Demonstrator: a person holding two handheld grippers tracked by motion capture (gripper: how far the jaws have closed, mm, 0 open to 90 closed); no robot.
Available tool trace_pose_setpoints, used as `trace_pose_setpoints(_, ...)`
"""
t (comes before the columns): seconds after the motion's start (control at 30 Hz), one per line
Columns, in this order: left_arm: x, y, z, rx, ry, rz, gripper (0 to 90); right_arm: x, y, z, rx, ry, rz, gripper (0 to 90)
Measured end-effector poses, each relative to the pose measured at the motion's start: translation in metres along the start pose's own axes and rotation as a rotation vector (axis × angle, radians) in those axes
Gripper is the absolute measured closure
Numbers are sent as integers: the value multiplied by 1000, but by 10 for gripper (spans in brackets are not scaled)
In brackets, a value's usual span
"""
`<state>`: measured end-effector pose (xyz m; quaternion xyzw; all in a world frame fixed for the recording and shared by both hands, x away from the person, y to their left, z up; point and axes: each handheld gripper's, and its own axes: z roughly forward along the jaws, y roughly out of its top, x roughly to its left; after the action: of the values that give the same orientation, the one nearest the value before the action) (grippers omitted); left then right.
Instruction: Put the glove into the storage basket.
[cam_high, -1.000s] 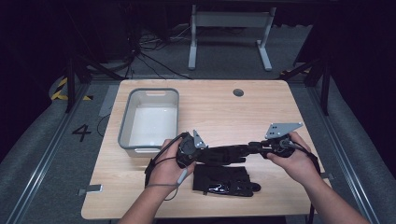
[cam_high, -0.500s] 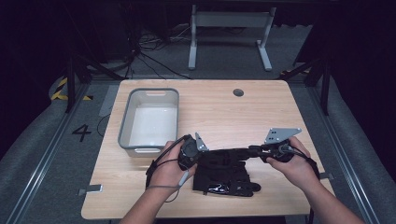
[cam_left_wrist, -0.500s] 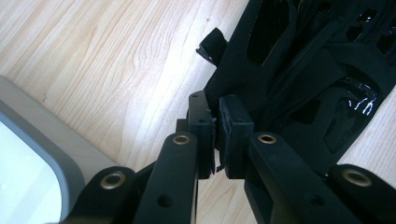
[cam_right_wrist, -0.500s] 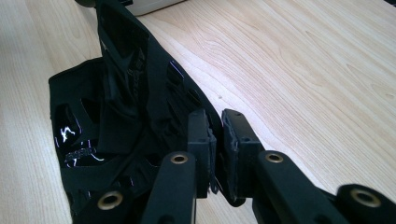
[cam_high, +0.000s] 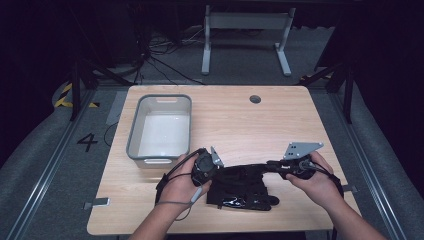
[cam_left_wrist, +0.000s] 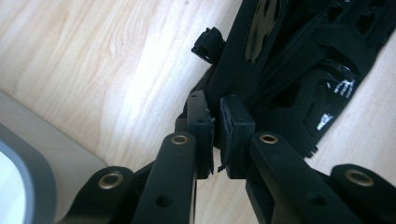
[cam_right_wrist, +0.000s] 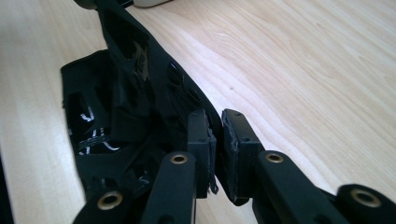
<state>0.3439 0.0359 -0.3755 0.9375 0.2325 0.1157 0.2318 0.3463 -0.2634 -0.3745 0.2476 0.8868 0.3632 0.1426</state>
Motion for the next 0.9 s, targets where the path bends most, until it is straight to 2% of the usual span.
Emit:
trace_pose_setpoints(0.03,0,0,0,0,0,0,833,0,0,0,0,0,0,814)
trace_pose_setpoints(0.1,-2,-2,0,30,-41,3,832,6,-3,-3,4,19,2,813)
trace_pose_setpoints(0.2,-3,-3,0,45,-60,9,826,12,-7,-4,12,34,1,813)
trace_pose_setpoints(0.23,-5,-4,1,75,-77,-1,824,19,-11,-6,18,49,-1,812)
trace_pose_setpoints(0.33,-9,-6,3,113,-108,8,819,25,-16,-6,27,66,2,811)
trace_pose_setpoints(0.4,-10,-6,3,121,-118,7,814,28,-19,-6,28,74,6,811)
trace_pose_setpoints(0.43,-12,-8,5,142,-147,9,802,31,-24,-5,42,94,12,810)
trace_pose_setpoints(0.47,-13,-8,5,150,-151,17,790,32,-26,-5,48,101,14,809)
trace_pose_setpoints(0.6,-15,-10,4,152,-155,16,707,39,-33,-2,74,126,16,801)
trace_pose_setpoints(0.63,-16,-11,4,159,-175,17,707,39,-33,-2,74,126,16,801)
trace_pose_setpoints(0.67,-16,-14,2,158,-222,5,659,41,-37,-1,98,155,25,784)
trace_pose_setpoints(0.7,-16,-14,2,158,-222,5,658,42,-37,-1,105,160,27,772)
trace_pose_setpoints(0.73,-15,-17,-1,141,-278,-9,653,43,-39,-1,117,175,28,752)
trace_pose_setpoints(0.77,-13,-18,-3,127,-293,-16,646,45,-40,-2,123,184,35,741)
trace_pose_setpoints(0.8,-13,-18,-3,127,-293,-16,641,45,-40,-2,123,184,35,741)
trace_pose_setpoints(0.83,-12,-19,-5,114,-295,-25,642,47,-42,-4,120,204,43,702)
trace_pose_setpoints(0.9,-11,-19,-6,107,-296,-35,652,47,-42,-5,120,207,44,700)
